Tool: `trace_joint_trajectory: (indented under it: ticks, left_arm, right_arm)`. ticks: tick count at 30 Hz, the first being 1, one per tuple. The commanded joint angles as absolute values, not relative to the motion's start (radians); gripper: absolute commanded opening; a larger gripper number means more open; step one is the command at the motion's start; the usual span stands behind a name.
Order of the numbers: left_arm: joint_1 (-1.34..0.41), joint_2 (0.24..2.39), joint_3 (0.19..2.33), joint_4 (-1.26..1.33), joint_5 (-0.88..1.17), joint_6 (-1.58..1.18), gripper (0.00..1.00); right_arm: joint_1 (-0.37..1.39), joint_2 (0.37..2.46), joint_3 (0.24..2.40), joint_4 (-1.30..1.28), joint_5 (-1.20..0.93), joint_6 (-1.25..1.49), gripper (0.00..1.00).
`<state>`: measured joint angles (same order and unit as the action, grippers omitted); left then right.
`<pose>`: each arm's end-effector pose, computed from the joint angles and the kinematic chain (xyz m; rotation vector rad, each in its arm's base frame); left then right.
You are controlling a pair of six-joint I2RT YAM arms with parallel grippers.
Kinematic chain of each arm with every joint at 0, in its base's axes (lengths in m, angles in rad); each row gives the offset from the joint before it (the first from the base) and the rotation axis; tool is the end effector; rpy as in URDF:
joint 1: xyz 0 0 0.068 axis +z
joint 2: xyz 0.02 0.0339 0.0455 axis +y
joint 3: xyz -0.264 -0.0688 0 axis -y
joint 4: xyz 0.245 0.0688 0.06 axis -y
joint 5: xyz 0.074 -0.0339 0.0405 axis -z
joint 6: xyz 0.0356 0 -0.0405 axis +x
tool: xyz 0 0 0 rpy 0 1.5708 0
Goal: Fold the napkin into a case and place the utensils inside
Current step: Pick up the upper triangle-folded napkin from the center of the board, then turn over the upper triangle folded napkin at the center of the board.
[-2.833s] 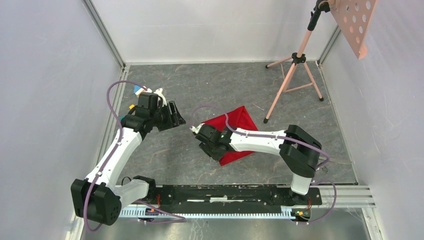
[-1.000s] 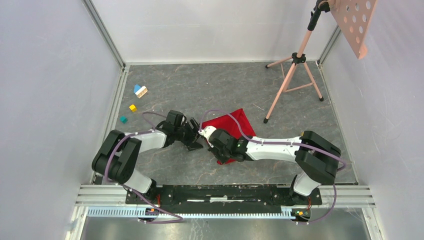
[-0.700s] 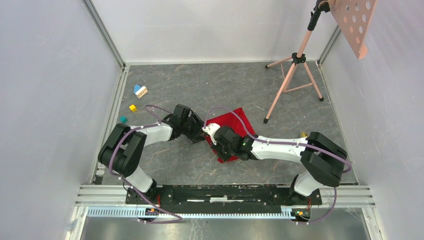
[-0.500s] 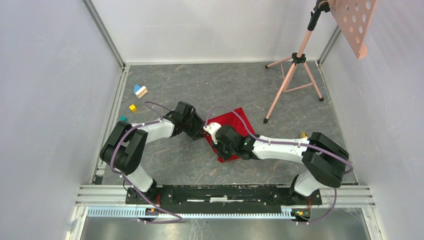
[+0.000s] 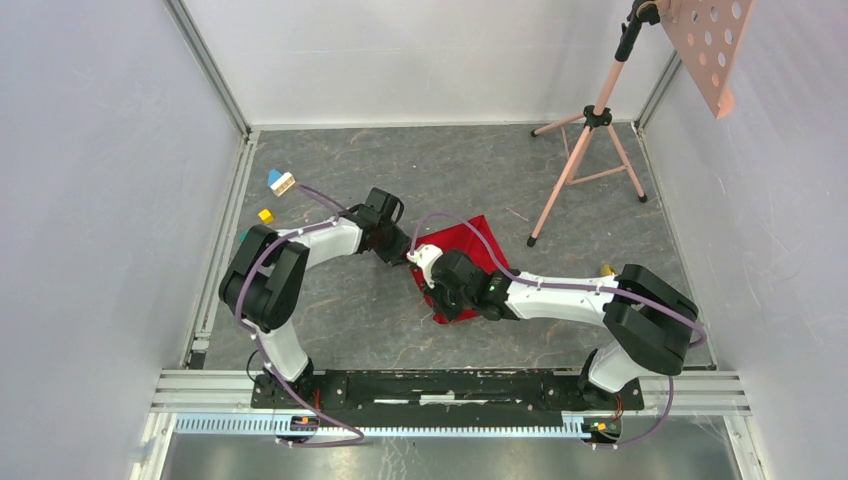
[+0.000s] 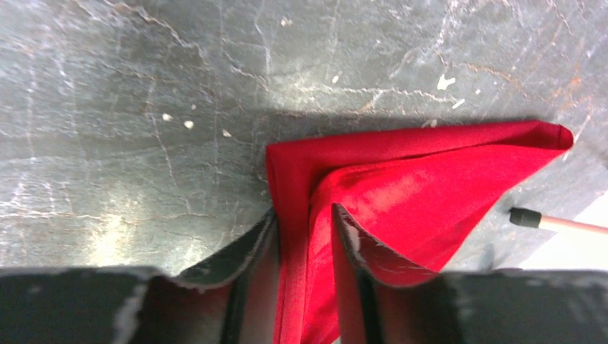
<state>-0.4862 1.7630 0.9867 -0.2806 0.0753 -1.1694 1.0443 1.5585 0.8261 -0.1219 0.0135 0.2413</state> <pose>0.3003 -0.1618 0.1484 -0.9068 2.6328 -0.6098 0.1567 0.2687 0.1756 -0.9733 2.3086 0.5487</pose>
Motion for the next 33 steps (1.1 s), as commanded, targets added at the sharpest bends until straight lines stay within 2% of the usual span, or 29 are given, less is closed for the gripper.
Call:
trace_joint_trajectory:
  ticks: [1,4,11,16,18,22,26,29,33]
  left_arm:
    - [-0.487,1.808,1.016,-0.372,-0.064,-1.112,0.29]
    - [-0.482,1.788,1.033,-0.383,-0.079,-1.056,0.03]
    - [-0.445,1.578,1.008,-0.509,-0.09,-0.969,0.02]
    - [-0.31,1.23,0.973,-0.729,-0.094,-0.891,0.02]
    - [-0.228,1.078,1.025,-0.86,-0.138,-0.833,0.02]
    - [-0.187,0.9,1.262,-1.096,-0.395,-0.707,0.02]
    - [-0.188,0.916,1.413,-1.137,-0.488,-0.595,0.02]
    - [-0.189,1.012,1.382,-1.058,-0.442,-0.525,0.02]
    - [-0.194,1.245,1.283,-0.905,-0.339,-0.51,0.02]
  right_arm:
    - [1.04,1.525,0.815,-0.073,-0.023,0.237,0.0]
    - [1.039,1.53,0.822,-0.075,-0.045,0.238,0.0]
    - [1.063,1.524,0.851,-0.017,-0.163,0.29,0.01]
    - [1.165,1.572,0.938,0.164,-0.333,0.416,0.0]
    - [1.22,1.627,1.026,0.257,-0.418,0.488,0.01]
    - [1.302,1.75,1.196,0.515,-0.58,0.669,0.01]
    - [1.286,1.819,1.181,0.869,-0.712,0.923,0.01]
    - [1.244,1.876,1.111,1.061,-0.753,1.061,0.0]
    - [1.166,1.953,0.926,1.37,-0.759,1.236,0.0]
